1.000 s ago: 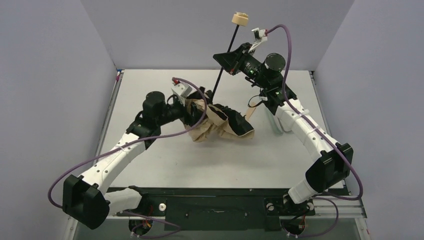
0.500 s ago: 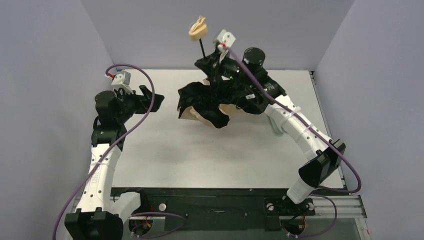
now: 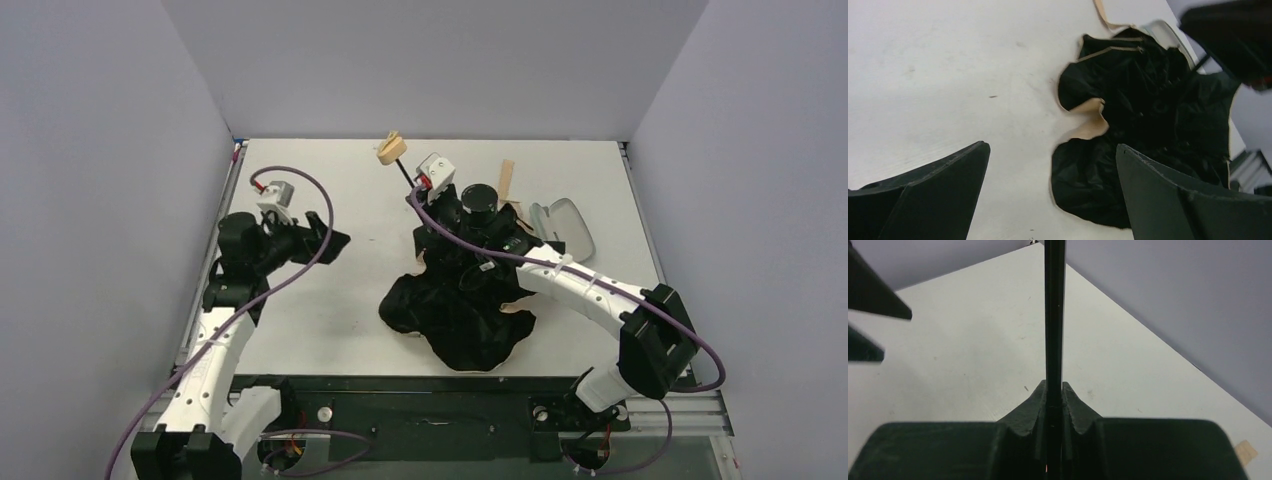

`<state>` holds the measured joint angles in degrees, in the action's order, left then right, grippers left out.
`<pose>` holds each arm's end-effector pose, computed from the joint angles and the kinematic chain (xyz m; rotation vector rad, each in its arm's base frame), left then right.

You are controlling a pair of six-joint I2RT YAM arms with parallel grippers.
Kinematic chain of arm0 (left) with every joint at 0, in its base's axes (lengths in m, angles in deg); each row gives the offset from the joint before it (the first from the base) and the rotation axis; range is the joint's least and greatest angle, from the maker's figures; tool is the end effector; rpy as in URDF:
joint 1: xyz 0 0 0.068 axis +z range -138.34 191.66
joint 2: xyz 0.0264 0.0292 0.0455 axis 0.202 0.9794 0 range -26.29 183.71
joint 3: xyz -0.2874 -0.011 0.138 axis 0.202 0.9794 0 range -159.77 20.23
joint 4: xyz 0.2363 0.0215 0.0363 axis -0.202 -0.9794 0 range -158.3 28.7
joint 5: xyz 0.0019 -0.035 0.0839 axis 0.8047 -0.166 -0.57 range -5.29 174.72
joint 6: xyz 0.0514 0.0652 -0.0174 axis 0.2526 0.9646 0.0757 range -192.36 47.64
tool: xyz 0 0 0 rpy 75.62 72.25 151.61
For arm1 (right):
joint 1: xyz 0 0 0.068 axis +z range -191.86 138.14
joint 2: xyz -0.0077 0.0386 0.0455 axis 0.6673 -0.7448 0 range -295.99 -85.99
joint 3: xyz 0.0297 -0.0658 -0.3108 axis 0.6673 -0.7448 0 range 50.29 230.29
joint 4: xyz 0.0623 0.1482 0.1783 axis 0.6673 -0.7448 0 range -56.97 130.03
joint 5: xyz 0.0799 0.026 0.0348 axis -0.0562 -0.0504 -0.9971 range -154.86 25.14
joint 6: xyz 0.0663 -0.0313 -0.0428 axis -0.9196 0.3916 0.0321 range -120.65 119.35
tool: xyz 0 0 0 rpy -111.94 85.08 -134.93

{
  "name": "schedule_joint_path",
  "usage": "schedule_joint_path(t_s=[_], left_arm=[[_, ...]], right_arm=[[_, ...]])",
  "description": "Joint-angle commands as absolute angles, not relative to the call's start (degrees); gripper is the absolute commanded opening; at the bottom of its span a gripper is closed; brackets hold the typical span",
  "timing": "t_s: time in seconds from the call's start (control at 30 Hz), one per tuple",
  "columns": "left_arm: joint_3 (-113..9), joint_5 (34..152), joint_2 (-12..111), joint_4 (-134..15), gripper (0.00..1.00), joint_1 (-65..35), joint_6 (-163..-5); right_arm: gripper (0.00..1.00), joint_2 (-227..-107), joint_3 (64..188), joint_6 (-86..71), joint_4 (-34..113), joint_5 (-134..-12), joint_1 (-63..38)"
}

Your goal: Open the umbrella

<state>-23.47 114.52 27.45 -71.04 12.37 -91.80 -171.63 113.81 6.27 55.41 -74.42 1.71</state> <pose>0.1958 -0.0346 0.3383 0.0176 1.9329 -0.7161 0.2605 0.2647 0.3788 -0.8494 1.5017 0.6174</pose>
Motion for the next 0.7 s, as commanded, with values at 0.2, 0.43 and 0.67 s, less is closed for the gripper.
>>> schedule_joint_path(t_s=[0.2, 0.43, 0.67], left_arm=[[-23.7, 116.7, 28.5, -63.7, 0.97, -13.7, -70.4], [-29.6, 112.6, 38.4, -57.6, 0.71, -18.8, -69.6], [-28.3, 116.3, 44.3, -49.2, 0.59, -20.0, -66.5]], right_arm=[[0.0, -171.8, 122.8, -8.5, 62.0, -67.1, -0.6], [0.0, -171.4, 123.6, -9.5, 65.2, -67.7, -0.8], [0.0, -171.4, 124.1, -9.5, 65.4, -67.9, -0.8]])
